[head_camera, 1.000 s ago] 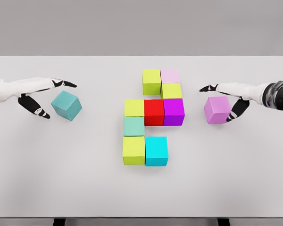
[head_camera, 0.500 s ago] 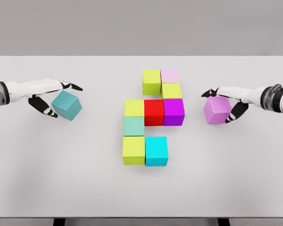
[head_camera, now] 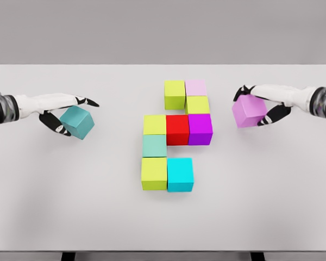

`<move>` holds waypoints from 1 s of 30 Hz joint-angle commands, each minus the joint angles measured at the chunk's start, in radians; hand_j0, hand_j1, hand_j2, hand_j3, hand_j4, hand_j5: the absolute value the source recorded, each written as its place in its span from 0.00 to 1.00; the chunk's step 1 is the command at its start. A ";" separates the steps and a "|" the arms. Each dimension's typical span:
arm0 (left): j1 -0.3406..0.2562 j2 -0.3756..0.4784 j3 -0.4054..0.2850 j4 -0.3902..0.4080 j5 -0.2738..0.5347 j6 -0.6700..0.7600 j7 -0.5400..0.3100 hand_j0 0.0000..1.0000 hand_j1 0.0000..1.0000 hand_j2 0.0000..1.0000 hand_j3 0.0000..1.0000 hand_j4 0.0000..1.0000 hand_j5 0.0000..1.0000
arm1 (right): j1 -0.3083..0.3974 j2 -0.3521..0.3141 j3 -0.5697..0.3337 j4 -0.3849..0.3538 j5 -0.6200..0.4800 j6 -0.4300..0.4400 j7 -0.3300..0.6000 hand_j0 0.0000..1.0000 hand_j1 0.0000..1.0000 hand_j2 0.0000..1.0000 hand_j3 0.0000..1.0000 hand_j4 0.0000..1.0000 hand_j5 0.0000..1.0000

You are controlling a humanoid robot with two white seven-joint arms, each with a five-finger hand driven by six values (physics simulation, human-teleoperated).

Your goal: Assemble the squares on the desktop into the number 2

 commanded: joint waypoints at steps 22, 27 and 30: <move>0.000 -0.010 -0.015 0.031 0.003 0.001 0.000 0.75 0.75 0.75 0.75 0.75 0.75 | 0.167 -0.184 0.051 -0.208 -0.006 -0.589 -0.004 0.40 0.40 0.40 0.40 0.40 0.40; 0.000 -0.010 -0.021 0.034 0.006 0.001 0.000 0.64 0.64 0.64 0.64 0.64 0.64 | 0.155 -0.109 0.081 -0.208 0.016 -0.589 -0.004 0.42 0.42 0.42 0.42 0.42 0.42; 0.000 -0.010 -0.021 0.034 0.006 -0.001 0.000 0.56 0.56 0.56 0.56 0.56 0.56 | 0.120 -0.095 0.081 -0.208 0.017 -0.589 -0.004 0.44 0.44 0.44 0.44 0.44 0.44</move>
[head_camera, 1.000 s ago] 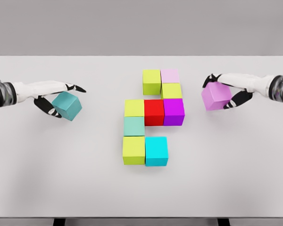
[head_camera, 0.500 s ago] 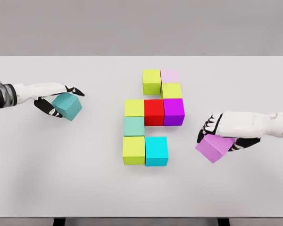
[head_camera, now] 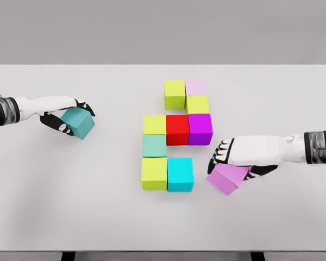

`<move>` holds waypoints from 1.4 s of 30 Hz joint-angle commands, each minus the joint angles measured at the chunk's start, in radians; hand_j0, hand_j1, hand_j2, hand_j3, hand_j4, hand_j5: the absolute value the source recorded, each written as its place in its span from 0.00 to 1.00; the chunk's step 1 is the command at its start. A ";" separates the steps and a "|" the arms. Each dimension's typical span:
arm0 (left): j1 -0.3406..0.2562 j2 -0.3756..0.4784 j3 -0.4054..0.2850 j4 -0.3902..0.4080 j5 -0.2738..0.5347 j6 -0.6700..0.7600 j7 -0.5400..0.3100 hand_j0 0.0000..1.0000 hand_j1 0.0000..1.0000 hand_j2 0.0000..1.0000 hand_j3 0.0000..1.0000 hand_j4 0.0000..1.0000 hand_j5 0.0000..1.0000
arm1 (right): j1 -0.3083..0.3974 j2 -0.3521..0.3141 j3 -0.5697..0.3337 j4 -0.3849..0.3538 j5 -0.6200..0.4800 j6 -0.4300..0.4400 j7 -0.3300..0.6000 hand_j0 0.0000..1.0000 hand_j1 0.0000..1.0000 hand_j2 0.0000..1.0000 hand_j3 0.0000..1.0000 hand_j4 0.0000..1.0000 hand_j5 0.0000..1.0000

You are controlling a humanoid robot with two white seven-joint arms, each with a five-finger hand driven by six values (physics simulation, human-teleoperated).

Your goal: Assemble the squares on the desktop into the number 2

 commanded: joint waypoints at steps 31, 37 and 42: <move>-0.081 -0.094 0.030 0.050 -0.017 0.033 -0.006 0.28 0.28 0.28 0.28 0.28 0.28 | 0.071 -0.308 0.038 0.001 0.092 0.002 -0.001 1.00 1.00 1.00 1.00 1.00 1.00; -0.112 -0.155 0.030 0.104 -0.020 0.036 -0.006 0.25 0.25 0.25 0.25 0.25 0.25 | 0.071 -0.278 0.075 0.001 0.137 0.002 -0.001 1.00 1.00 1.00 1.00 1.00 1.00; -0.129 -0.206 0.030 0.152 -0.021 0.058 -0.006 0.24 0.24 0.24 0.24 0.24 0.24 | 0.063 -0.228 0.075 0.001 0.152 0.002 -0.001 1.00 1.00 1.00 1.00 1.00 1.00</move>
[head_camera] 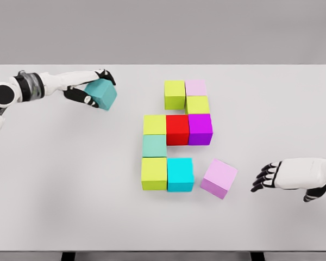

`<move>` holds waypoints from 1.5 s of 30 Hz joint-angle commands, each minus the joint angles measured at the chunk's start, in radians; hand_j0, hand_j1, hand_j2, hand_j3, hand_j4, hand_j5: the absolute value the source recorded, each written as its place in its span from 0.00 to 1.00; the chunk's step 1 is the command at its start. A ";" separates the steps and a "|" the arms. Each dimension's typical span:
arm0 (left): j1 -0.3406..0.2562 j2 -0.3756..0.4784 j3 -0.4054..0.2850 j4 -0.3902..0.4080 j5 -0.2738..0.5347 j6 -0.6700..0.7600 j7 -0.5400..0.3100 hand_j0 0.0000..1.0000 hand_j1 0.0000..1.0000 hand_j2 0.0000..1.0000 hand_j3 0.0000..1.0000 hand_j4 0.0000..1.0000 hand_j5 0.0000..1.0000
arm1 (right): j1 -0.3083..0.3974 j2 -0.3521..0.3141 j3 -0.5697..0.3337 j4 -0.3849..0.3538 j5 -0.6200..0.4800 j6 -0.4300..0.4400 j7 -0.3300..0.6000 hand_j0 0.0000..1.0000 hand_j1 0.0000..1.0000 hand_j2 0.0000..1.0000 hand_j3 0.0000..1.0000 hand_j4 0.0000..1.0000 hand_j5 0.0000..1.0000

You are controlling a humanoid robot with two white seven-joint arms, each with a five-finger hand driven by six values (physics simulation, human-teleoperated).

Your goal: Assemble the squares on the desktop into the number 2

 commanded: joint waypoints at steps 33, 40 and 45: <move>-0.077 -0.226 0.000 0.128 -0.019 0.355 0.002 0.24 0.24 0.24 0.24 0.24 0.24 | -0.054 0.079 -0.015 0.011 -0.026 0.002 0.000 1.00 1.00 1.00 1.00 1.00 1.00; -0.091 -0.271 -0.001 0.130 -0.047 0.430 0.002 0.24 0.24 0.24 0.24 0.24 0.24 | -0.075 0.113 -0.015 0.030 -0.029 0.002 0.000 1.00 1.00 1.00 1.00 1.00 1.00; -0.091 -0.286 -0.001 0.128 -0.062 0.472 0.002 0.24 0.24 0.24 0.24 0.24 0.24 | -0.104 0.139 -0.016 0.075 -0.027 0.002 0.000 1.00 1.00 1.00 1.00 1.00 1.00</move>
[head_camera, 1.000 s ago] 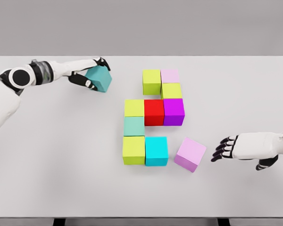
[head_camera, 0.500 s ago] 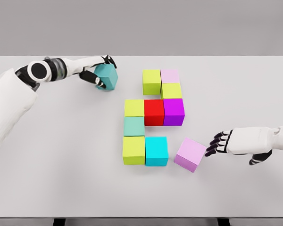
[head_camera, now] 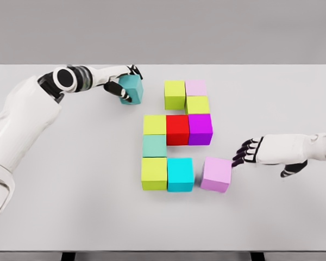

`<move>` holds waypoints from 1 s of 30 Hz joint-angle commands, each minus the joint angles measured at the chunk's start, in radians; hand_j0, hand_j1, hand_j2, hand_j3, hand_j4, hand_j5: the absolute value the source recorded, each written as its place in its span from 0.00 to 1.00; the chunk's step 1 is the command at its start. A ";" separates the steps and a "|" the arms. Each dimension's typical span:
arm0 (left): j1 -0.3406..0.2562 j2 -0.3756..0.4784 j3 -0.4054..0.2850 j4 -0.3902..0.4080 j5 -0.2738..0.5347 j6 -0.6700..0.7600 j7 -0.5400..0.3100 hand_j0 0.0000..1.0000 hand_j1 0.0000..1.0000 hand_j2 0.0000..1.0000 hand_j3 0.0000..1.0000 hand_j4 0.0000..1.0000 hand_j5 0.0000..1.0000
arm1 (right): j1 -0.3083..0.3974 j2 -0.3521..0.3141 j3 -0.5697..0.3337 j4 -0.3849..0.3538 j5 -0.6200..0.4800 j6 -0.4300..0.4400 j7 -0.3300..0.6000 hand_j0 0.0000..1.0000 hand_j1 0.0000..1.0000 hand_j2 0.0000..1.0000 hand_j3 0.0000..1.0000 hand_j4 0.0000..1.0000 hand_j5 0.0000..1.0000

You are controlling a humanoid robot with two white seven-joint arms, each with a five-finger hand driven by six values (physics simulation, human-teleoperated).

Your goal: Assemble the squares on the desktop into the number 2

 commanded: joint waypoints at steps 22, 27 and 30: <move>-0.011 -0.060 -0.008 -0.014 -0.010 0.064 0.002 0.23 0.23 0.23 0.23 0.23 0.23 | 0.020 0.021 -0.065 0.031 -0.008 0.002 0.000 1.00 1.00 1.00 1.00 1.00 1.00; -0.009 -0.066 -0.009 -0.014 -0.010 0.064 0.002 0.23 0.23 0.23 0.23 0.23 0.23 | 0.071 -0.040 -0.047 -0.057 0.003 0.002 0.000 1.00 1.00 1.00 1.00 1.00 1.00; -0.009 -0.066 -0.009 -0.014 -0.010 0.064 0.002 0.23 0.23 0.23 0.23 0.23 0.23 | 0.075 -0.034 -0.022 -0.057 0.009 0.002 0.000 1.00 1.00 1.00 1.00 1.00 1.00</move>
